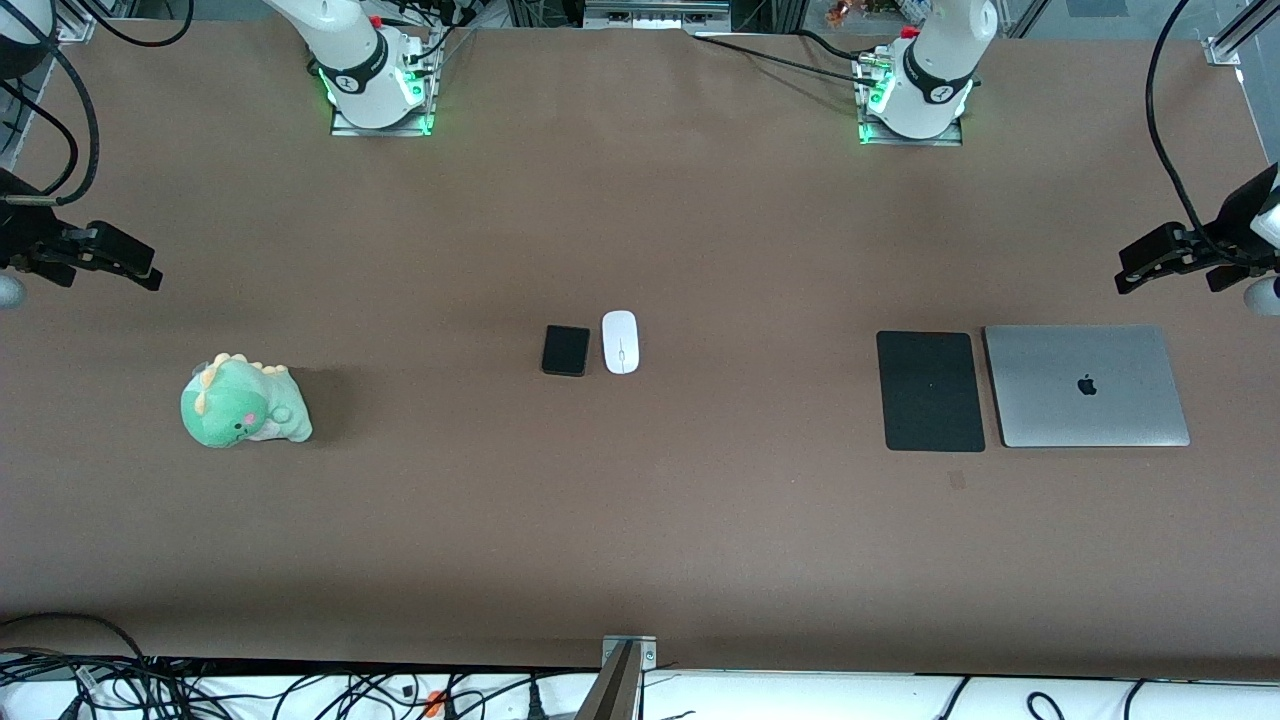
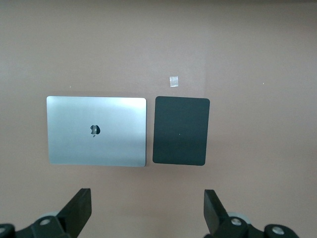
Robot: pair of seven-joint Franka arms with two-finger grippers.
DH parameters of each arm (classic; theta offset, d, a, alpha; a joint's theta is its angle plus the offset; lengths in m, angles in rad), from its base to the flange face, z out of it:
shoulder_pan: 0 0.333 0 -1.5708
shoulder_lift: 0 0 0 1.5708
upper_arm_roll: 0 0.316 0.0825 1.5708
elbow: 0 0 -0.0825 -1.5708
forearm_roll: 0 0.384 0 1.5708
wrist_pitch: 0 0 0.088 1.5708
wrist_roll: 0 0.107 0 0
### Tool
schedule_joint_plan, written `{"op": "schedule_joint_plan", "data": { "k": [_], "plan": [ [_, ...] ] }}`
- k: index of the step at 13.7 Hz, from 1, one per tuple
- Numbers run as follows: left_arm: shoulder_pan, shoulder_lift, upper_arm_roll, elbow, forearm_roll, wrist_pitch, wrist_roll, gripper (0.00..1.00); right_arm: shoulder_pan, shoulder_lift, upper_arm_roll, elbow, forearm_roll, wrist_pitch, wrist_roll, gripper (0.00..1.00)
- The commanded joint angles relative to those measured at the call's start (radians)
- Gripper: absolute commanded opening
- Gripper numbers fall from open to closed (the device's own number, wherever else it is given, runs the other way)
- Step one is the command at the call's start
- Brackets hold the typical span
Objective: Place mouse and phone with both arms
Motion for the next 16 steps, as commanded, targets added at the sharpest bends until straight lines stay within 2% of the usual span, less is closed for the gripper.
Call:
{"op": "schedule_joint_plan", "data": {
  "k": [1,16],
  "plan": [
    [0.001,-0.012,0.004,0.004,-0.017,-0.013,0.000,1.00,-0.017,0.013,0.012,0.030,0.002,-0.022,-0.003,1.00],
    [-0.003,-0.004,0.002,0.005,-0.026,-0.015,-0.045,1.00,-0.020,0.016,0.012,0.030,0.002,-0.023,-0.004,1.00]
  ]
}}
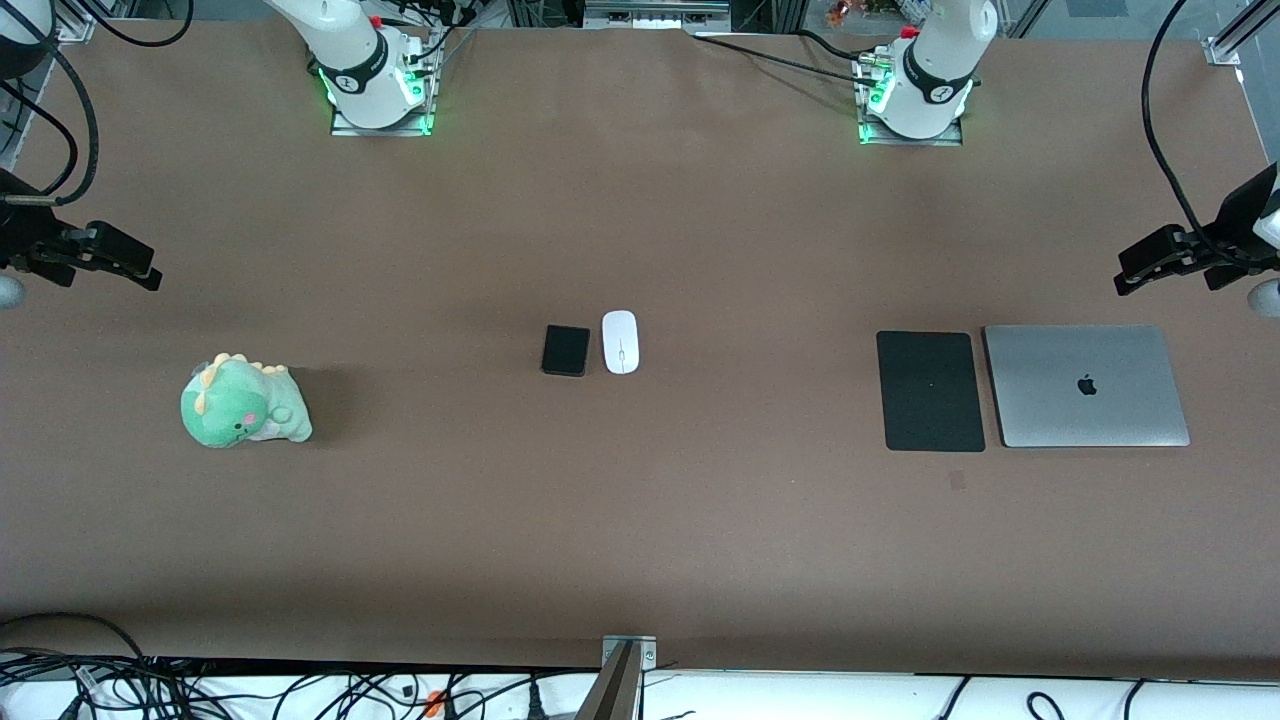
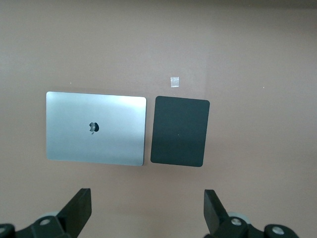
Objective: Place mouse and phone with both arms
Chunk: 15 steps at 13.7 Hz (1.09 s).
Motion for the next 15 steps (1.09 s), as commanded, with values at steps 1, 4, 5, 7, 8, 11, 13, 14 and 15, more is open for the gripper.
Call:
{"op": "schedule_joint_plan", "data": {
  "k": [1,4,5,7,8,11,13,14,15],
  "plan": [
    [-0.002,-0.004,0.002,0.004,-0.023,-0.014,-0.005,1.00,-0.018,0.016,0.012,0.030,0.002,-0.023,-0.004,1.00],
    [-0.004,-0.003,-0.004,0.004,-0.022,-0.011,-0.005,1.00,-0.017,0.016,0.012,0.030,0.000,-0.023,-0.003,1.00],
    [-0.004,-0.003,-0.004,0.002,-0.021,-0.011,-0.005,1.00,-0.017,0.016,0.012,0.030,0.002,-0.023,-0.003,1.00],
    [-0.004,-0.003,-0.006,0.001,-0.020,-0.009,-0.005,1.00,-0.014,0.014,0.012,0.030,0.000,-0.023,0.000,1.00],
    [-0.004,-0.003,-0.006,0.001,-0.020,-0.008,-0.005,1.00,-0.014,0.014,0.012,0.030,0.000,-0.023,0.000,1.00],
    [-0.010,0.002,-0.012,-0.001,-0.021,-0.005,-0.005,1.00,-0.014,0.016,0.012,0.030,0.002,-0.023,-0.003,1.00],
    [-0.011,0.006,-0.013,-0.001,-0.021,-0.002,-0.006,1.00,-0.014,0.016,0.012,0.030,0.002,-0.023,-0.003,1.00],
    [-0.013,0.008,-0.013,-0.001,-0.023,-0.002,-0.006,1.00,-0.014,0.016,0.012,0.030,0.002,-0.023,-0.003,1.00],
    [-0.013,0.008,-0.013,-0.001,-0.023,-0.002,-0.006,1.00,-0.014,0.016,0.012,0.030,0.002,-0.023,-0.003,1.00]
  ]
}}
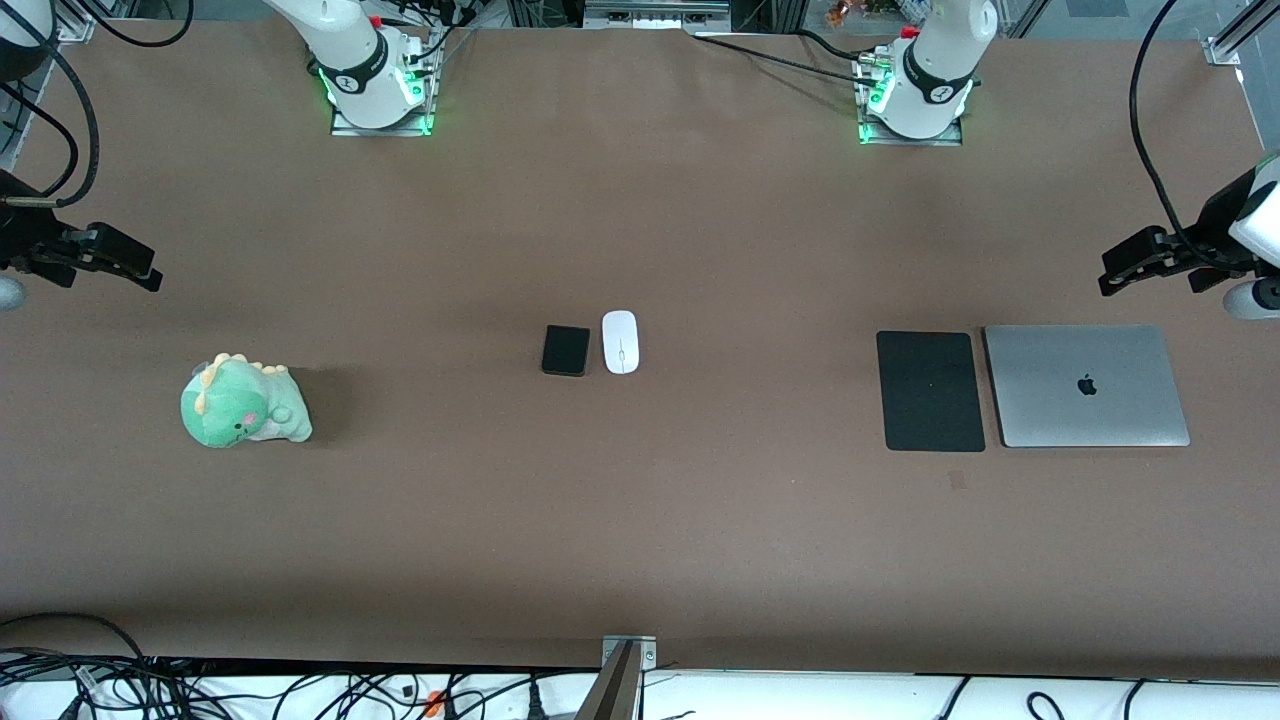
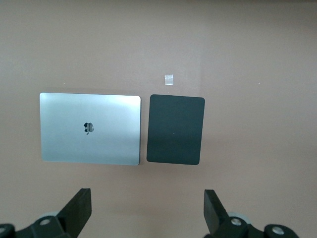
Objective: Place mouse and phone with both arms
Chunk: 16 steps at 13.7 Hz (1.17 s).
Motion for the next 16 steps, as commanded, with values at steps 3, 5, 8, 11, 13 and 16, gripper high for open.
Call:
{"op": "schedule_joint_plan", "data": {
  "k": [3,5,8,11,13,16],
  "plan": [
    [-0.014,0.007,-0.003,0.001,-0.023,-0.003,-0.022,1.00,-0.015,0.014,0.012,0.030,0.002,-0.023,-0.004,1.00],
    [-0.014,0.016,-0.003,0.006,-0.023,-0.002,-0.022,1.00,-0.015,0.014,0.012,0.030,0.002,-0.023,-0.003,1.00],
    [-0.020,0.022,-0.009,0.006,-0.024,-0.002,-0.023,1.00,-0.015,0.014,0.012,0.030,0.002,-0.023,-0.003,1.00],
    [-0.095,0.088,-0.034,0.006,-0.046,0.064,-0.156,1.00,-0.015,0.014,0.012,0.030,0.002,-0.021,-0.003,1.00],
    [-0.193,0.174,-0.035,0.006,-0.058,0.182,-0.279,1.00,-0.015,0.014,0.012,0.029,0.002,-0.023,-0.003,1.00],
    [-0.333,0.276,-0.035,0.011,-0.060,0.297,-0.452,1.00,-0.016,0.014,0.012,0.029,0.002,-0.023,-0.001,1.00]
  ]
}}
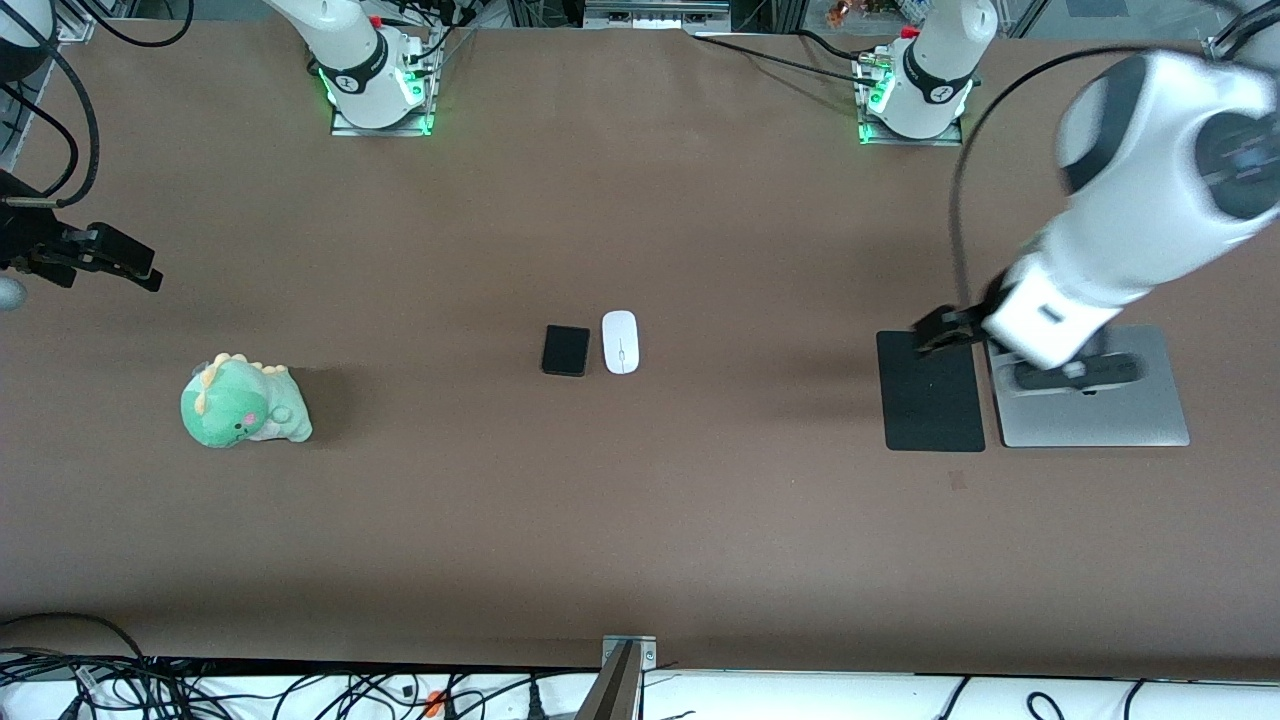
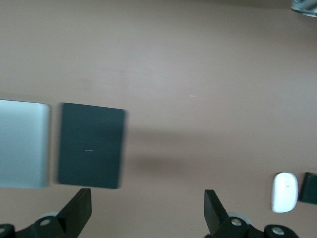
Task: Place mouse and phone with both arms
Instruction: 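Reach the left gripper over to the white mouse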
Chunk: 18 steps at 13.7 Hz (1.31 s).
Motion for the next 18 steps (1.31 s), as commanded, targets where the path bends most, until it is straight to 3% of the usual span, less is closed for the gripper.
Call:
{"op": "schedule_joint_plan", "data": {
  "k": [1,6,11,18],
  "plan": [
    [-0.104,0.087,0.008,0.029,-0.020,0.075,-0.127,1.00,-0.016,0.013,0.012,0.029,0.002,-0.022,0.000,1.00],
    [-0.319,0.271,0.009,0.148,-0.034,0.116,-0.227,1.00,-0.011,0.017,0.012,0.029,0.002,-0.022,-0.004,1.00],
    [-0.494,0.413,0.020,0.147,-0.017,0.267,-0.338,1.00,-0.010,0.017,0.013,0.029,0.002,-0.022,-0.004,1.00],
    [-0.557,0.520,0.043,0.148,0.002,0.353,-0.407,1.00,-0.005,0.021,0.015,0.025,0.000,-0.024,-0.009,1.00]
  ]
}}
